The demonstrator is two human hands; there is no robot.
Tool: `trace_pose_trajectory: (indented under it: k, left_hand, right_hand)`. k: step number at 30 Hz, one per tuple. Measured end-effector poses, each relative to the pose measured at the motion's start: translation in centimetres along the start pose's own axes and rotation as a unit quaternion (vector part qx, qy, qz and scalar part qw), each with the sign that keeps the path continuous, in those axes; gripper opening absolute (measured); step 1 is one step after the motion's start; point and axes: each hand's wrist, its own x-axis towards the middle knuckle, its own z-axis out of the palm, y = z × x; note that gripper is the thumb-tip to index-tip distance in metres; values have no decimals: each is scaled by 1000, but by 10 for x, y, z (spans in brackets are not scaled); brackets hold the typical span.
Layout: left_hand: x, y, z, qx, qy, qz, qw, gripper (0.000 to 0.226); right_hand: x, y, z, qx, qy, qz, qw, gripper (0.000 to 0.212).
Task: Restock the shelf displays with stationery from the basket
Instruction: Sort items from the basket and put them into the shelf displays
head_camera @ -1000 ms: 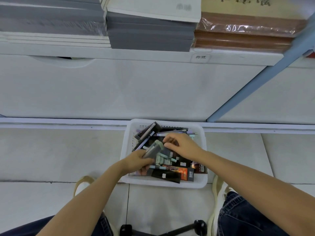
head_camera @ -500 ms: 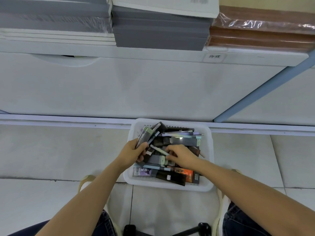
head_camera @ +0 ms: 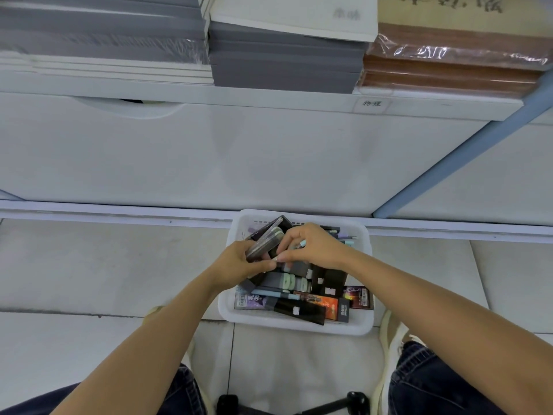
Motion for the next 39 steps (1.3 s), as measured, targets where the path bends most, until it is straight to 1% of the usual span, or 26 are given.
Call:
trace_pose_trajectory:
  k: [2, 3, 4, 6, 7, 8, 9, 10, 11, 12, 13, 15, 17, 19, 22, 25, 28, 31, 33, 35, 37, 39]
  left_hand:
    - [1, 2, -3, -22, -22, -3, 1000, 17]
    - [2, 3, -4, -29, -25, -4, 999, 17]
    - [3, 3, -5, -35, -18, -8, 999, 18]
    - [5, -1, -6, -52, 15, -25, 998, 27]
    - [6, -3, -6, -57, 28, -34, 997, 28]
    - [7, -6, -6, -62, 33, -42, 997, 28]
    - [7, -7, -5, -71, 34, -46, 996, 27]
    - [8, -9, -4, -79, 35, -49, 995, 27]
    - [8, -10, -2, -85, 39, -51, 994, 28]
    - [9, -10, -1, -88, 44, -51, 994, 29]
    - [10, -9, 0, -87, 48, -50, 994, 29]
    - [11, -6, 1, -80, 50, -49, 994, 30]
    - [12, -5, 3, -78, 48, -52, 994, 29]
    - [11, -3, 5, -85, 41, -57, 994, 26]
    - [10, 0, 9, -98, 20, -60, 993, 23]
    - [9, 4, 12, -109, 19, -67, 992, 22]
    - [7, 9, 14, -126, 24, -69, 989, 21]
    - [7, 12, 15, -116, 25, -70, 990, 21]
    - [7, 14, 14, -107, 27, -72, 991, 22]
    - [7, 16, 15, -107, 36, -74, 991, 22]
    - [8, 21, 16, -128, 60, -68, 988, 20]
    - [9, 29, 16, -172, 98, -58, 979, 21]
  right_hand:
    - [-2, 2, 1, 25, -5, 6, 1000, 17]
    - [-3, 5, -1, 19, 18, 8, 1000, 17]
    - [-4, 9, -4, -2, 61, 9, 998, 18]
    - [-7, 21, -16, -98, 157, 13, 983, 25]
    - [-11, 29, -22, -179, 181, 16, 967, 27]
    - [-16, 38, -27, -265, 180, 15, 947, 28]
    - [-21, 46, -29, -342, 158, 12, 926, 31]
    - [-24, 54, -28, -402, 129, 9, 906, 40]
    - [-26, 62, -25, -437, 111, 9, 893, 52]
    - [-27, 67, -21, -451, 108, 14, 886, 62]
    - [-25, 70, -17, -458, 119, 18, 881, 67]
    - [-20, 72, -13, -479, 145, 18, 866, 67]
    - [-16, 70, -13, -490, 150, 19, 858, 60]
    - [-14, 68, -16, -479, 140, 18, 866, 55]
    - [-14, 67, -19, -435, 137, 14, 890, 48]
    - [-13, 69, -19, -423, 137, 15, 896, 37]
    - [-13, 71, -20, -418, 114, 30, 901, 36]
    - [-14, 68, -26, -375, 108, 36, 920, 32]
    - [-14, 62, -31, -333, 122, 34, 934, 23]
    - [-14, 52, -35, -261, 136, 34, 955, 13]
    - [-15, 36, -36, -171, 136, 41, 975, 21]
    - [-15, 16, -37, -72, 125, 37, 989, 20]
